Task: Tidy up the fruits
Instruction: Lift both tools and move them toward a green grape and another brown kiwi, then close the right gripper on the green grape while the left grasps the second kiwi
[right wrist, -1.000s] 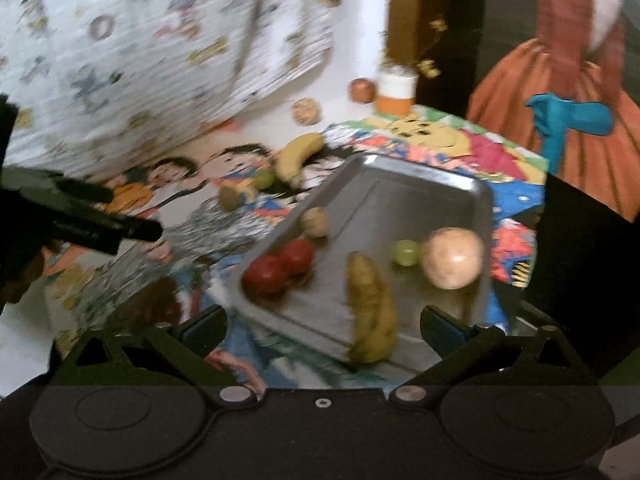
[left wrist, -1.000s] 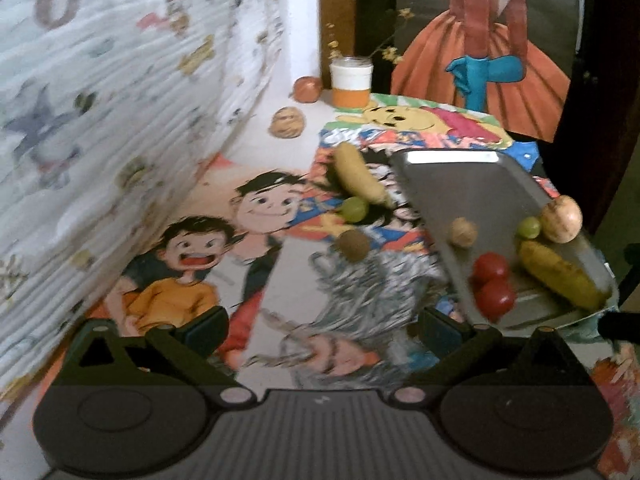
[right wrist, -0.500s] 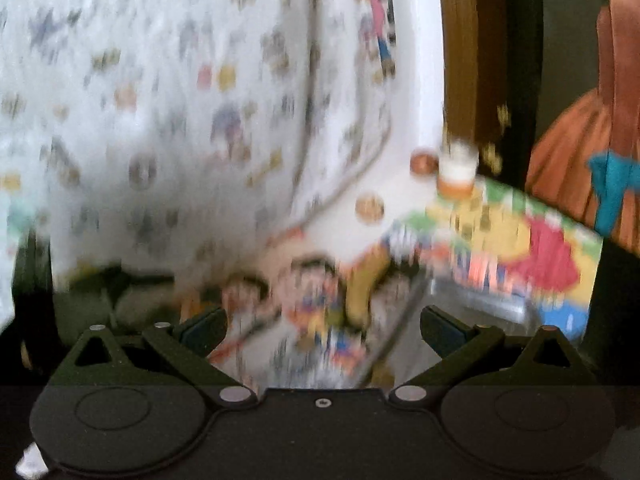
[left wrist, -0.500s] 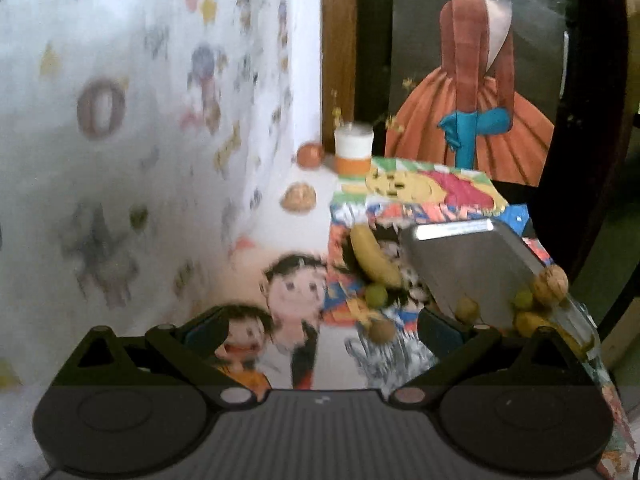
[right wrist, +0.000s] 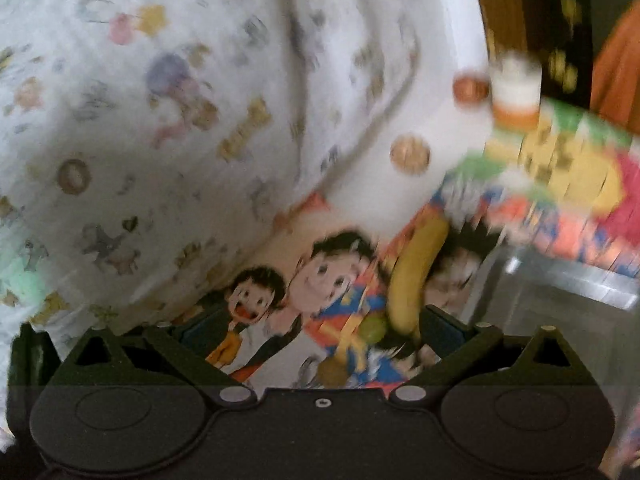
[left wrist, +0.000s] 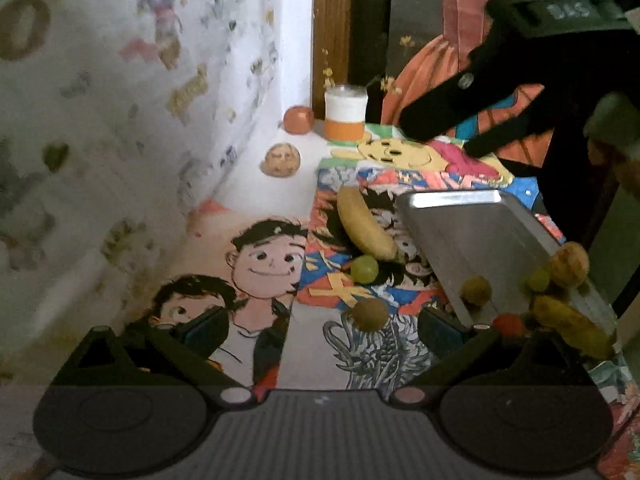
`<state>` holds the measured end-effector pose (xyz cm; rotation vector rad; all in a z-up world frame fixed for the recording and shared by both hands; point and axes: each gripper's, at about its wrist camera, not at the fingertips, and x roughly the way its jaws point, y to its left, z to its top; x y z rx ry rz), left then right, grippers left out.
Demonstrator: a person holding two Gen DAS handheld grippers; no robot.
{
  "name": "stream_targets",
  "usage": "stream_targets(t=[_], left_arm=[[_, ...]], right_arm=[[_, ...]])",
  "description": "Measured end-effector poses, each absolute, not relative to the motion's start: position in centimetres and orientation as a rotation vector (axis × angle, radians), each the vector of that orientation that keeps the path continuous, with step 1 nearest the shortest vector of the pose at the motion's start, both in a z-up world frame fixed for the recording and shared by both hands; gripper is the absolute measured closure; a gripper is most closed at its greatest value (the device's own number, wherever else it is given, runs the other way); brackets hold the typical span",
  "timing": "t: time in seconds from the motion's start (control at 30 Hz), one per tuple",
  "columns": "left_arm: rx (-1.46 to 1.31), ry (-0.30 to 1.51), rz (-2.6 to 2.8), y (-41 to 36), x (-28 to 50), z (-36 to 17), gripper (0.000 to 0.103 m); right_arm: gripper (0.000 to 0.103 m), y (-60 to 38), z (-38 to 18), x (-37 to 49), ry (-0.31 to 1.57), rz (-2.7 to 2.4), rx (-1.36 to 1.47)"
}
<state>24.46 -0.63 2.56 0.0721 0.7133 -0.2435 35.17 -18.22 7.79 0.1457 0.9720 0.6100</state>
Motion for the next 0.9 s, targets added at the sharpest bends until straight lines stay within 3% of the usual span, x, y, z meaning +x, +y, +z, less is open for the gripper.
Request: stream_targets(t=[0.17,0.33,0.4,0.63,0.9], left_arm=[[0.020,0.731,-0.262,-1.0,25.9,0.7,0.001],[-0.028,0.742,-0.279,-1.4,26.9,-0.6,0.020],[-0.036,0.748,-0.290,-1.7,27.2,-1.0,0.026],[-0.047,0.773,-0.295,-2.2,28.0,-1.9,0.046],[-0.056,0.786,-0.316,-2.6,28.6,-2.0,0.066]], right_arm=[[0.015,-17.9,4.2,36.7,1.061,0.555,0.261],[0.040,-18.2,1.0,37.9,1.109,0.475,0.398],[0.044,-18.3,0.0,38.2,1.126,0.448,0.431],[0.052,-18.1,-1.4,38.8,1.128,0.398,0.419],[0.054,-18.2,-2.0,39.3,1.136,0.396,0.477]])
